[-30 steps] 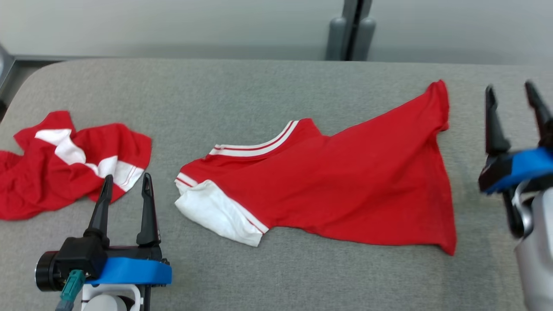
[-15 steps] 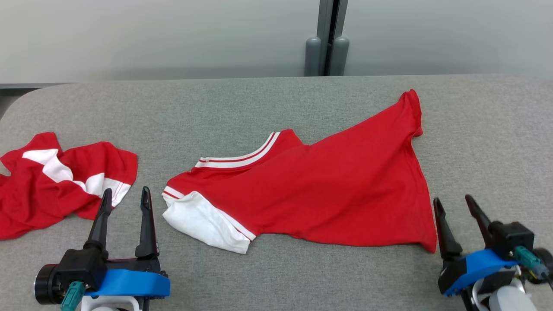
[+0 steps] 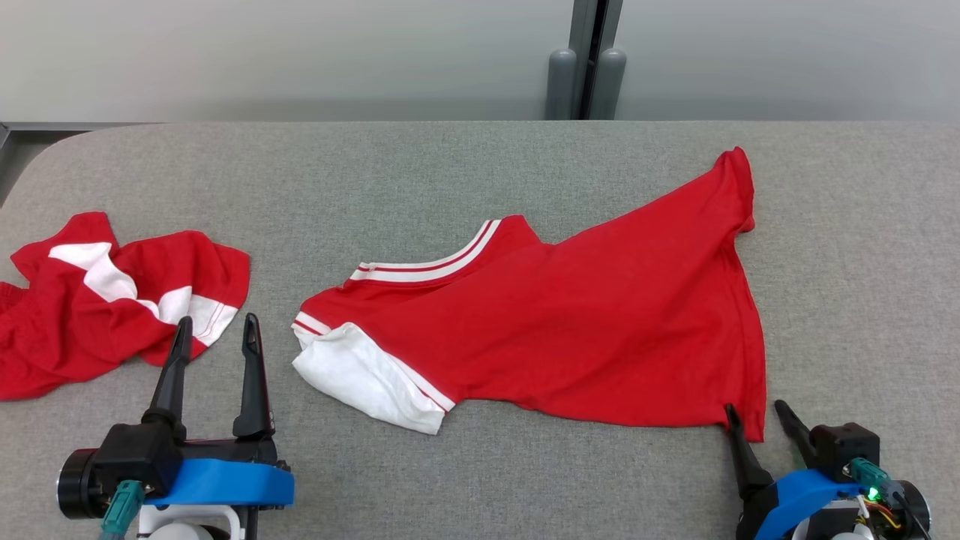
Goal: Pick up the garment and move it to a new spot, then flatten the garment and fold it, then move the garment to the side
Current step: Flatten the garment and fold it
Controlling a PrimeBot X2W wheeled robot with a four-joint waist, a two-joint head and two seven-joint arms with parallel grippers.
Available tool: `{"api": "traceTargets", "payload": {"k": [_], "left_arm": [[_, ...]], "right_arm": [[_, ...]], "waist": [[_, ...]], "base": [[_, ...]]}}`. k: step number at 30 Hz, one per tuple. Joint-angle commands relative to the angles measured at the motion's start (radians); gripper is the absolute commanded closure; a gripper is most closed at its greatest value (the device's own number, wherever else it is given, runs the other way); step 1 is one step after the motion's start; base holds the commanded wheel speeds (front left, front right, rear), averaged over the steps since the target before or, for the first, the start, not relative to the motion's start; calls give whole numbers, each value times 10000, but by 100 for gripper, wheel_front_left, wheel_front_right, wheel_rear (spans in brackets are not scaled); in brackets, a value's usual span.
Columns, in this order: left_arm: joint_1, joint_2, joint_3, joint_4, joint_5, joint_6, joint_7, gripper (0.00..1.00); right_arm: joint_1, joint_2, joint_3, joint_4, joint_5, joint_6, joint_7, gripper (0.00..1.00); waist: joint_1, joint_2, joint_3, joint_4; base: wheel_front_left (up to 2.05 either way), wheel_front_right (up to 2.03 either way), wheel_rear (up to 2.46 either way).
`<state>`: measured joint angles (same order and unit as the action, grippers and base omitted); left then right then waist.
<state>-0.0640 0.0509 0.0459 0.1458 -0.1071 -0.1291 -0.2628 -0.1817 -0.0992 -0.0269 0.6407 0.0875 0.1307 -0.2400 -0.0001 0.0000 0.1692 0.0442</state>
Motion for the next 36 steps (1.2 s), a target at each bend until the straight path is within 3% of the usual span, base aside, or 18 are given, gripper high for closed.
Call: {"api": "traceTargets", "payload": {"k": [1, 2, 3, 5, 21, 22, 23, 24, 36], "left_arm": [[-107, -9, 16, -32, -19, -8, -29, 0], [-99, -9, 39, -41, -15, -9, -29, 0], [-99, -9, 57, -44, -11, -10, -29, 0], [-93, -9, 100, -42, 2, -11, -29, 0], [136, -9, 160, -34, -15, -13, -29, 0], [140, -9, 147, -32, -22, -14, -29, 0], [144, -7, 135, -26, -29, -14, -29, 0], [149, -7, 122, -15, -36, -14, -29, 0], [131, -9, 58, 1, 79, -15, -29, 0]], "right_arm": [[-106, 53, 57, 214, -31, 1, 31, 0], [-116, 90, 115, 359, -28, 1, 31, 0], [-153, 114, 165, 476, -36, 1, 18, 56], [-267, 163, 241, 511, -22, 1, -62, 100], [814, -605, -1383, -1012, 213, -1, -54, 100], [868, -587, -1398, -1059, 226, -1, 10, 86], [879, -567, -1433, -1126, 246, -1, 41, 63], [872, -516, -1460, -1218, 274, -1, 38, 0], [565, 10, -1329, -3896, -73, 1, -256, 0]], "waist": [[1, 0, 5, -3], [1, 0, 11, -13], [1, 0, 20, -23], [1, 0, 24, -58], [1, 0, -274, -433], [1, 0, -282, -437], [1, 0, -290, -437], [1, 0, -300, -435], [1, 0, -360, -330]], "base": [[0, 0, 0], [0, 0, 0], [0, 0, 0], [0, 0, 0], [0, 0, 0], [0, 0, 0], [0, 0, 0], [0, 0, 0], [0, 0, 0]]}}
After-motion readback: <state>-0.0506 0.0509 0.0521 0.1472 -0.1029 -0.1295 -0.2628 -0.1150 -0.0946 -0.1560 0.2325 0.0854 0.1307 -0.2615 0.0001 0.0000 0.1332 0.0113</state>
